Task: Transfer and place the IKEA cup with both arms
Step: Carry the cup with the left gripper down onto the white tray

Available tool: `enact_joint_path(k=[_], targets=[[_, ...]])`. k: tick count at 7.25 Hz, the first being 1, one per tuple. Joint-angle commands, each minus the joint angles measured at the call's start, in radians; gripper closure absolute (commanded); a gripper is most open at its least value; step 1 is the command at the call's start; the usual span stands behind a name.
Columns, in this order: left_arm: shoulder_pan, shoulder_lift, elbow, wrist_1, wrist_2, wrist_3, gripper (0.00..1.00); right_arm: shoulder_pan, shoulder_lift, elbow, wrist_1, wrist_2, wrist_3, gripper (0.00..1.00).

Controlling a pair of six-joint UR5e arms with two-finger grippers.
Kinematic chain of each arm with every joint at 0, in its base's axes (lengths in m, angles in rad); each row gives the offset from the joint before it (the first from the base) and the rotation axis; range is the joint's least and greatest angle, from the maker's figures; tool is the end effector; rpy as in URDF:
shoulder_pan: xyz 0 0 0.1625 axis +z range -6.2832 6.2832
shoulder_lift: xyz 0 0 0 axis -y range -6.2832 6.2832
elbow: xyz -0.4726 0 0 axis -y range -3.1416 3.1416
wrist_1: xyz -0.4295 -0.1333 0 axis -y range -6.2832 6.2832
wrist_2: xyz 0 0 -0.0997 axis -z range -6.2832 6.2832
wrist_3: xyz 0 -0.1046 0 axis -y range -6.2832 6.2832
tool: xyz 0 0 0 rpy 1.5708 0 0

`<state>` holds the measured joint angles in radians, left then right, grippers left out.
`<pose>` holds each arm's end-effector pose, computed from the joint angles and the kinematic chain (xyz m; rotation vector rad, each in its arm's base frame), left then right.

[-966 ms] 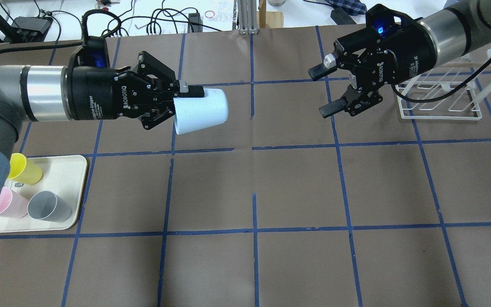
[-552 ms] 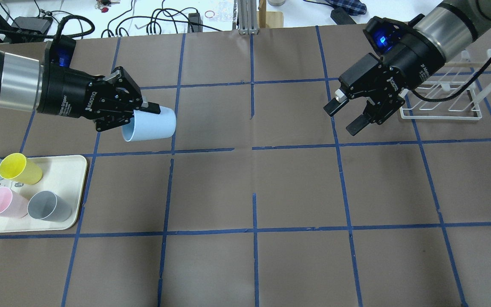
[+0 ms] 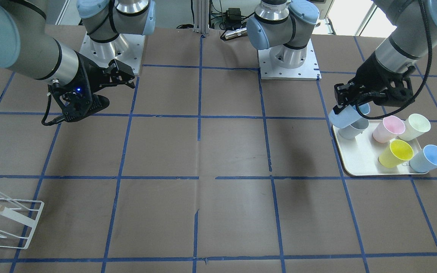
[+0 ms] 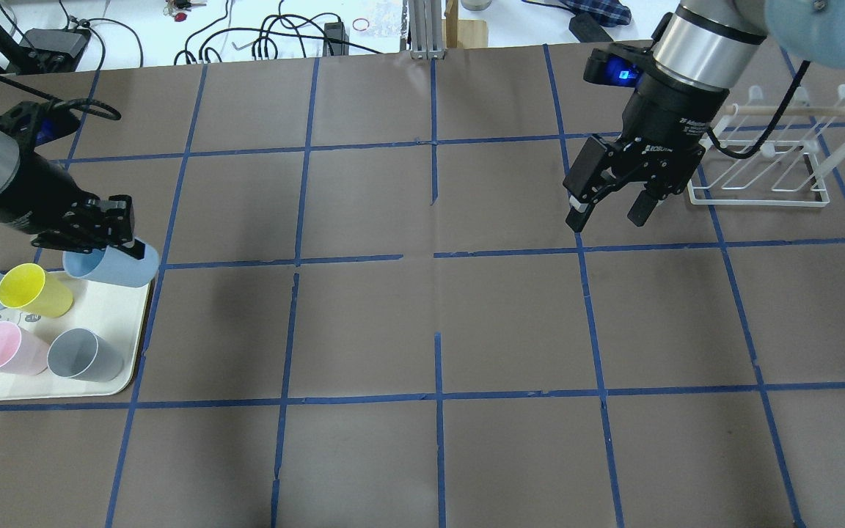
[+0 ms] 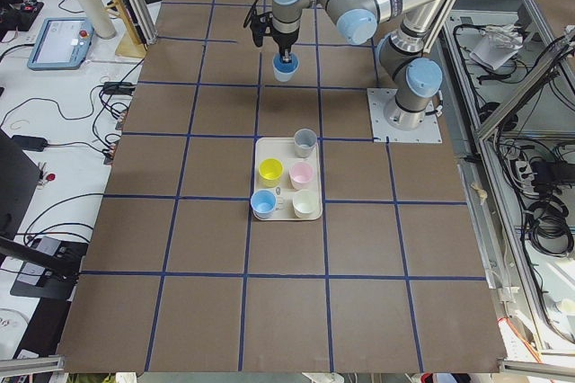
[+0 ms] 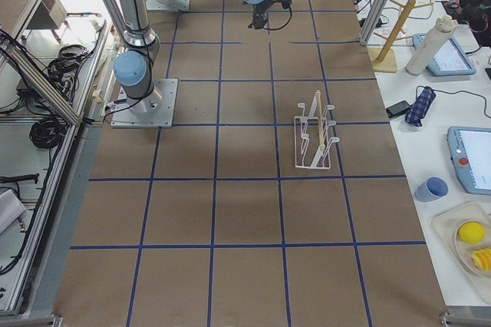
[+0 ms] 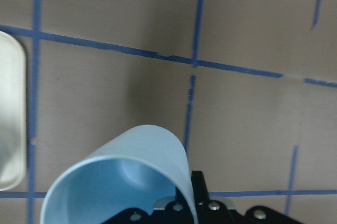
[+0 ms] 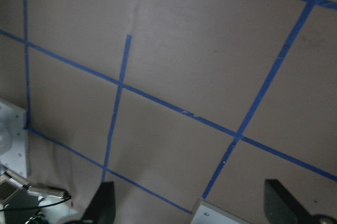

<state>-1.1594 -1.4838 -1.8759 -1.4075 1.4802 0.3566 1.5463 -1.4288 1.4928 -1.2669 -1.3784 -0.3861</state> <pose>0.0579 -0.4898 0.4309 0.0870 -3.0357 -0.0256 0.1397 -0.5552 0.4712 -0.4612 2.8068 0.4621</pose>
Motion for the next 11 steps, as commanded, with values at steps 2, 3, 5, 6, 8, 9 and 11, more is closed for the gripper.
enact_joint_path(k=[2, 3, 5, 6, 8, 9, 11], targets=[[0.014, -0.174, 0.004, 0.224, 0.254, 0.16, 1.0, 0.135, -0.002, -0.005, -0.285, -0.226, 0.283, 0.0], [0.014, -0.217, 0.004, 0.248, 0.268, 0.18, 1.0, 0.138, -0.008, -0.009, -0.314, -0.228, 0.324, 0.0], [0.014, -0.277, 0.004, 0.333, 0.266, 0.188, 1.0, 0.123, -0.03, -0.016, -0.365, -0.223, 0.335, 0.0], [0.017, -0.297, 0.004, 0.335, 0.262, 0.191, 1.0, 0.094, -0.033, -0.02, -0.376, -0.22, 0.383, 0.0], [0.02, -0.337, -0.011, 0.326, 0.255, 0.188, 1.0, 0.063, -0.059, -0.002, -0.371, -0.214, 0.452, 0.0], [0.026, -0.349, -0.011, 0.326, 0.256, 0.191, 1.0, 0.064, -0.062, 0.0, -0.37, -0.214, 0.452, 0.0], [0.027, -0.372, -0.023, 0.335, 0.265, 0.19, 1.0, 0.066, -0.065, 0.001, -0.367, -0.206, 0.452, 0.0]])
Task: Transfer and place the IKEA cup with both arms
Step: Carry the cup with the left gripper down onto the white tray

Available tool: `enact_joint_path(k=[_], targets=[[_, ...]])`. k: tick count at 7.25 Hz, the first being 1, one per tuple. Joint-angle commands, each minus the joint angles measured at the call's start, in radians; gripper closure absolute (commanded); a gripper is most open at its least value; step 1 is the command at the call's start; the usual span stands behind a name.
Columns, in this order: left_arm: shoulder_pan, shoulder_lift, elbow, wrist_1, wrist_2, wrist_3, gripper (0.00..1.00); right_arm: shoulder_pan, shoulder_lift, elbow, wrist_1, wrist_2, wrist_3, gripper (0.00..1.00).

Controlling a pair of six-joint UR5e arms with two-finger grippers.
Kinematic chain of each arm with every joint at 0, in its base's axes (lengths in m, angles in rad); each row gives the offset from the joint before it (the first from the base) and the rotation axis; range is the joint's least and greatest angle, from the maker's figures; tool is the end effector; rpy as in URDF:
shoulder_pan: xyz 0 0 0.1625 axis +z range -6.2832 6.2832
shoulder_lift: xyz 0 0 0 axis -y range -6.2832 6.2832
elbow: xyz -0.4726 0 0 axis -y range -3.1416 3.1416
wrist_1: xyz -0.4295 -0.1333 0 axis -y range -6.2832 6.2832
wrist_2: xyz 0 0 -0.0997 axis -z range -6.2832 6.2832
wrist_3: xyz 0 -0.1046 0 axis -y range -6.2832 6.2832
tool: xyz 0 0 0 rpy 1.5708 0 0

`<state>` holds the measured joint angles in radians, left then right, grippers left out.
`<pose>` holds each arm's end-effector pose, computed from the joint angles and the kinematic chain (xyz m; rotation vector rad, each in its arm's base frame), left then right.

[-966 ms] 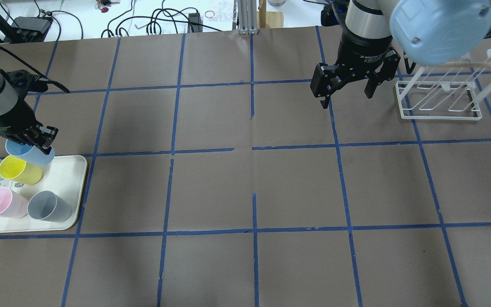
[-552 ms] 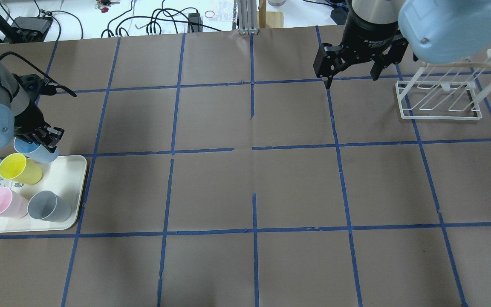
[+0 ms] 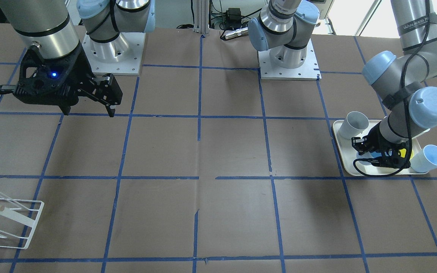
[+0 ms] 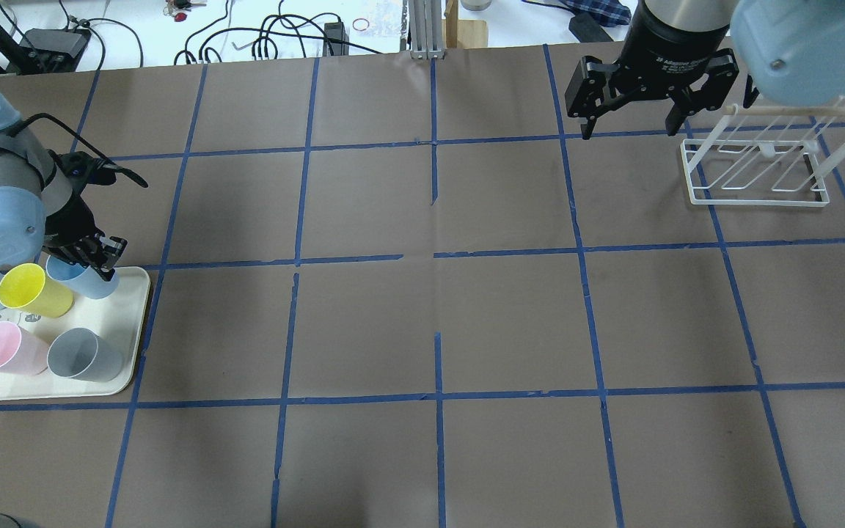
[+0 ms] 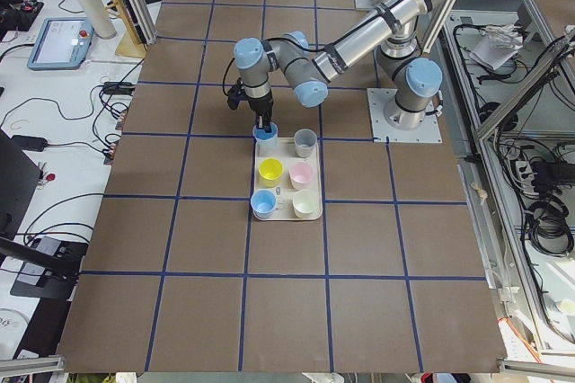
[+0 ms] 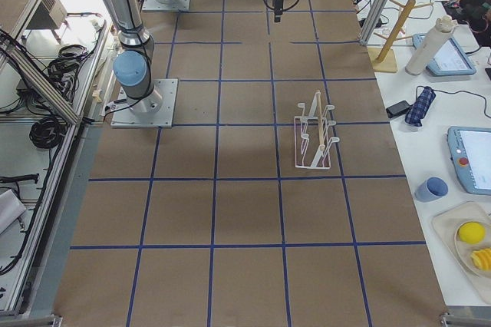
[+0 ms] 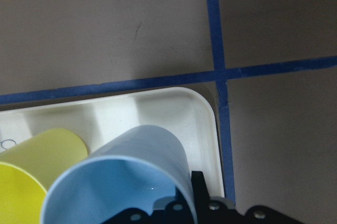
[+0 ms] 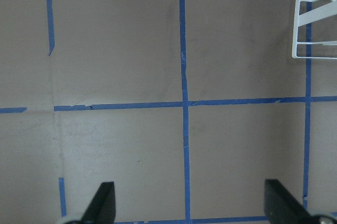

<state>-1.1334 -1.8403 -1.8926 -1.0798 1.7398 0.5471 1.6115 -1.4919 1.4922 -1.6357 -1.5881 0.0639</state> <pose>0.1372 -0.5665 0.2660 0.1789 3.0242 0.2553 0.1547 -0.5672 0.5356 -0.0371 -3.1258 0.1023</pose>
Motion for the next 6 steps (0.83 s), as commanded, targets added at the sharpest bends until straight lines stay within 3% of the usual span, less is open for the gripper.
enact_joint_path(k=[1, 3, 4, 5, 6], targets=[[0.001, -0.022, -0.008, 0.008, 0.0, -0.003, 1.0, -0.005, 0.001, 0.003, 0.0, 0.004, 0.001, 0.0], [0.001, -0.033, -0.01, 0.008, 0.011, -0.001, 1.0, -0.004, -0.002, 0.002, 0.007, 0.002, 0.002, 0.0], [0.001, -0.034, -0.008, 0.011, 0.001, 0.002, 0.33, -0.004, -0.005, -0.001, -0.001, 0.0, 0.005, 0.0], [0.001, -0.039, -0.006, 0.011, -0.002, 0.001, 0.12, -0.011, -0.004, -0.003, 0.002, 0.002, 0.005, 0.0], [-0.002, -0.025, 0.0, 0.006, 0.0, 0.002, 0.02, -0.005, -0.011, -0.001, 0.0, 0.002, 0.005, 0.0]])
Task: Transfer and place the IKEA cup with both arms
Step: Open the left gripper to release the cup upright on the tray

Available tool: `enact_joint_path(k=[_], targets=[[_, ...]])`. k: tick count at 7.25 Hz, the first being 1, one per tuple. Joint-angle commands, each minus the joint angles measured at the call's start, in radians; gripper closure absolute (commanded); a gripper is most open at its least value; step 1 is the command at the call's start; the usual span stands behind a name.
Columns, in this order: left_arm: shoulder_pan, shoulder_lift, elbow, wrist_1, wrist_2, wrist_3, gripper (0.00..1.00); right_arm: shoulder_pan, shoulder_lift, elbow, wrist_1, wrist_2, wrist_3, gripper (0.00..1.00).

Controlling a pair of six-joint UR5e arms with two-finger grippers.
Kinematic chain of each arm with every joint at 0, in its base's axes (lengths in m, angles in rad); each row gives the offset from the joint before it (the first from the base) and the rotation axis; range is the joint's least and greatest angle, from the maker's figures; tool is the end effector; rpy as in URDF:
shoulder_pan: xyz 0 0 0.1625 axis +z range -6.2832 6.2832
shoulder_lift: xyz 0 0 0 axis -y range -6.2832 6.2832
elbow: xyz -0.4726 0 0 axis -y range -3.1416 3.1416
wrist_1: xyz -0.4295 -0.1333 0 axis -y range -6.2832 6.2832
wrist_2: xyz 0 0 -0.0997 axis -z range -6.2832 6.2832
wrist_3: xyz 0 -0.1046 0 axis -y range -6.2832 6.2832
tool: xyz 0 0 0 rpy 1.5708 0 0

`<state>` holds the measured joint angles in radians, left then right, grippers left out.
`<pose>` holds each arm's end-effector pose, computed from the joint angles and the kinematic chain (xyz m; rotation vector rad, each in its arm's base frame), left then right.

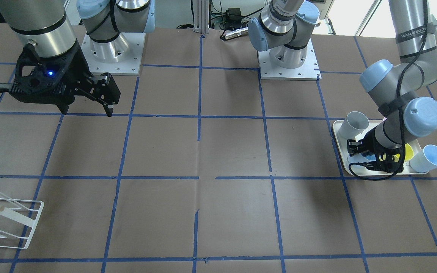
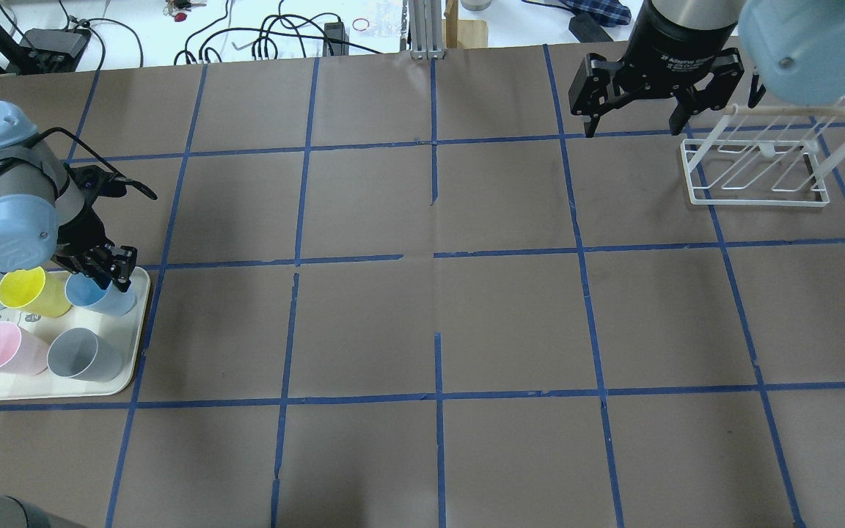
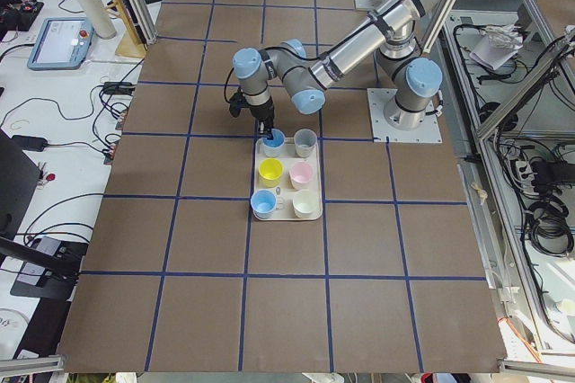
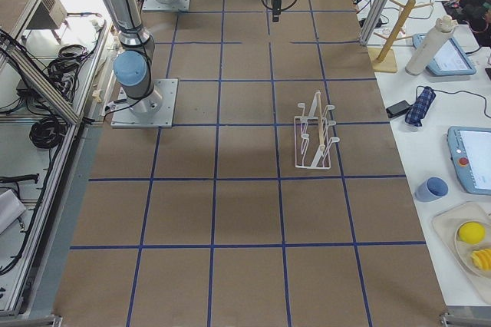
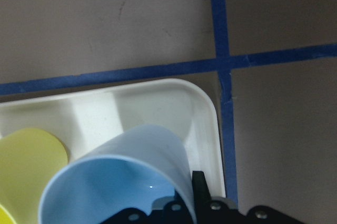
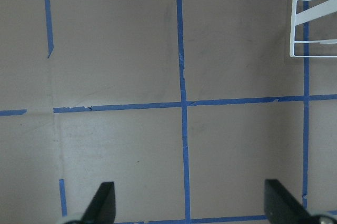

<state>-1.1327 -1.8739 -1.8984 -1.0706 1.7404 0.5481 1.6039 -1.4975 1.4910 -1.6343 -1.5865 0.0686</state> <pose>0.1385 -0.5683 0.2451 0.1840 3.0341 0.2973 0.1505 -0.5662 0.5393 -0.0564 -3.1270 0.1106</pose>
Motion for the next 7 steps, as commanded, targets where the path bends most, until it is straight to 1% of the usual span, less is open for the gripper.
enact_joint_path(k=[1, 3, 4, 5, 6, 7], targets=[[-0.007, 0.037, 0.018, -0.023, 0.001, 0.0, 0.0, 0.004, -0.009, 0.002, -0.001, 0.002, 0.002, 0.0], [-0.025, 0.122, 0.085, -0.113, -0.027, -0.014, 0.0, 0.004, -0.023, 0.003, -0.001, -0.001, 0.0, 0.0], [-0.032, 0.177, 0.14, -0.258, -0.077, -0.09, 0.0, 0.005, -0.012, 0.005, 0.005, -0.003, -0.001, 0.0], [-0.056, 0.22, 0.191, -0.378, -0.155, -0.228, 0.0, 0.002, -0.012, 0.005, 0.008, -0.001, 0.002, 0.0], [-0.12, 0.273, 0.228, -0.453, -0.162, -0.27, 0.0, 0.002, -0.012, 0.005, 0.013, -0.001, 0.002, 0.0], [-0.206, 0.335, 0.234, -0.471, -0.16, -0.272, 0.0, -0.001, -0.012, 0.005, 0.011, -0.001, 0.004, 0.0]])
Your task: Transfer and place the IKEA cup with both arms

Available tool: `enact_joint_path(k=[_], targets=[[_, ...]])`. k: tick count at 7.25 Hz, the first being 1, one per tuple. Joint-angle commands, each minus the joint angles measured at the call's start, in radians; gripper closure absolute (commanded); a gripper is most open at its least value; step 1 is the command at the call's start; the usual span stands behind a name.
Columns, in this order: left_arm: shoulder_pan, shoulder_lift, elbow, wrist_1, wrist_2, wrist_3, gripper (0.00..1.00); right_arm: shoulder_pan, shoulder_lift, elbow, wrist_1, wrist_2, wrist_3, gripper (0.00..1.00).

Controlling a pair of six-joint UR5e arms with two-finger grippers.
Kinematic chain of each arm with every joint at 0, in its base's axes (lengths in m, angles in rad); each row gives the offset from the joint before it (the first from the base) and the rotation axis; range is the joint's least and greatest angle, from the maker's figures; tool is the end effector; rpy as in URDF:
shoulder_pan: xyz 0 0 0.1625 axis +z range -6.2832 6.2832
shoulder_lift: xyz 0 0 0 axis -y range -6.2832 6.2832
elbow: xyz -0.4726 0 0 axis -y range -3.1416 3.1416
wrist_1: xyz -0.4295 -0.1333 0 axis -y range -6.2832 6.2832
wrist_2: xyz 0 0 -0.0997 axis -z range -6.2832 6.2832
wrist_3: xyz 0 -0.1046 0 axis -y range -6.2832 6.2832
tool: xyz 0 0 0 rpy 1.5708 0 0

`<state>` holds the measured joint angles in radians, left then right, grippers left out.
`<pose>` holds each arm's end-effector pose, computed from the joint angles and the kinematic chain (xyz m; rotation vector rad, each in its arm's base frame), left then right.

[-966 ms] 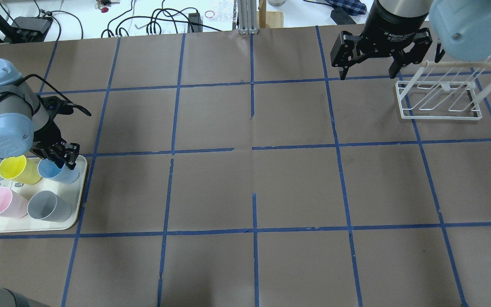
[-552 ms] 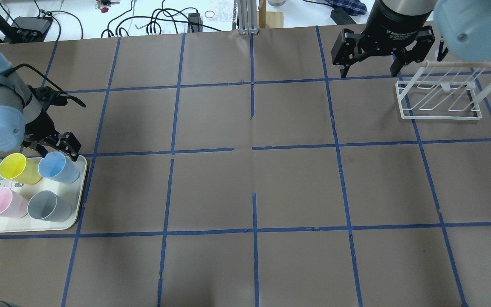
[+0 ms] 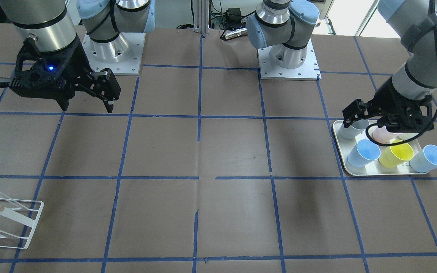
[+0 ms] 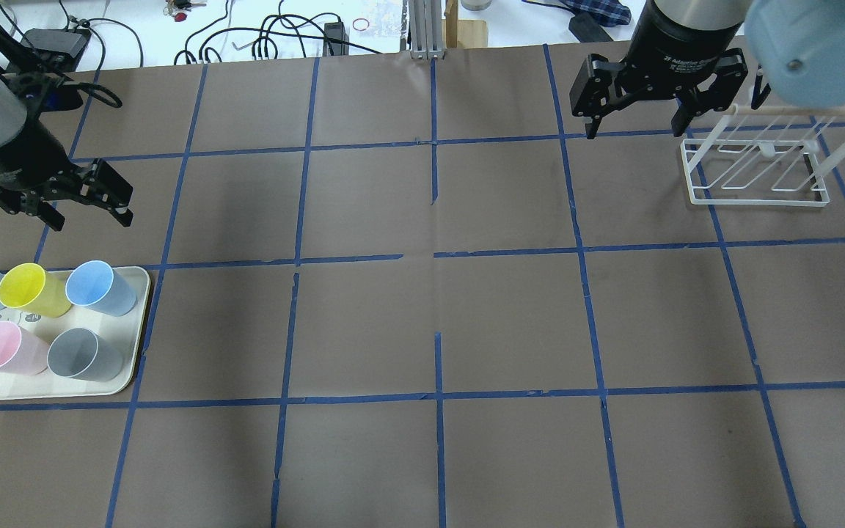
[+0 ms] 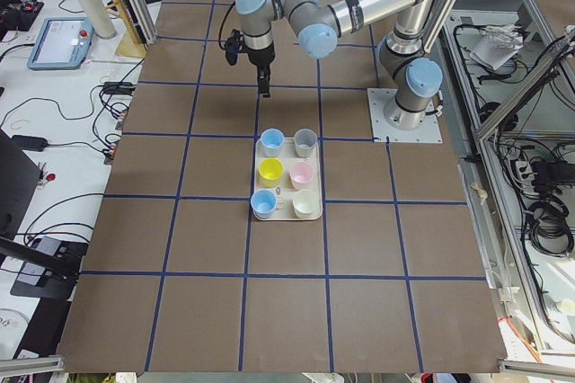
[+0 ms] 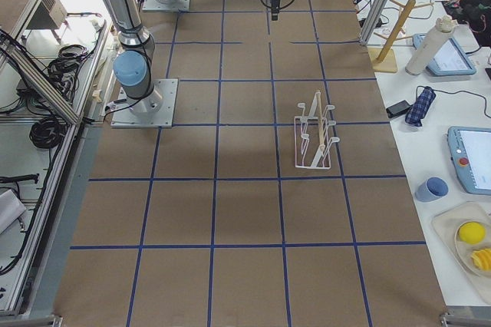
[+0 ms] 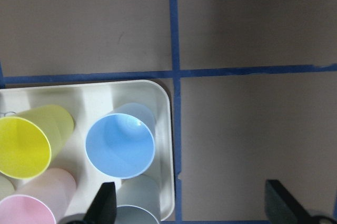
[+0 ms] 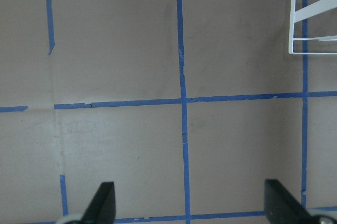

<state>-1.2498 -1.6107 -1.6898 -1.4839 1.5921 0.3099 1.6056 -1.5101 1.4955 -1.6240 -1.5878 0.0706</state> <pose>0.0444 -0.5489 0.4553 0.0162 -3.1372 -0.1178 0.1511 -0.5598 0.5429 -0.0569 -3.1258 0.1073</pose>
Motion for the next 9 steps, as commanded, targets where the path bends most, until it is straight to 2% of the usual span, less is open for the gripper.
enact_joint_path(k=[1, 2, 4, 9], targets=[[-0.153, 0.121, 0.012, -0.114, -0.017, -0.07, 0.0, -0.001, 0.001, 0.0, 0.001, -0.001, 0.0, 0.0], [-0.219, 0.167, -0.007, -0.163, -0.021, -0.137, 0.0, -0.001, 0.001, 0.0, 0.003, -0.001, 0.0, 0.0], [-0.305, 0.196, -0.028, -0.17, -0.014, -0.218, 0.0, -0.003, 0.001, -0.001, 0.001, -0.001, 0.0, 0.0], [-0.307, 0.222, -0.03, -0.196, -0.012, -0.207, 0.0, -0.001, 0.004, -0.001, 0.001, -0.001, 0.0, 0.0]])
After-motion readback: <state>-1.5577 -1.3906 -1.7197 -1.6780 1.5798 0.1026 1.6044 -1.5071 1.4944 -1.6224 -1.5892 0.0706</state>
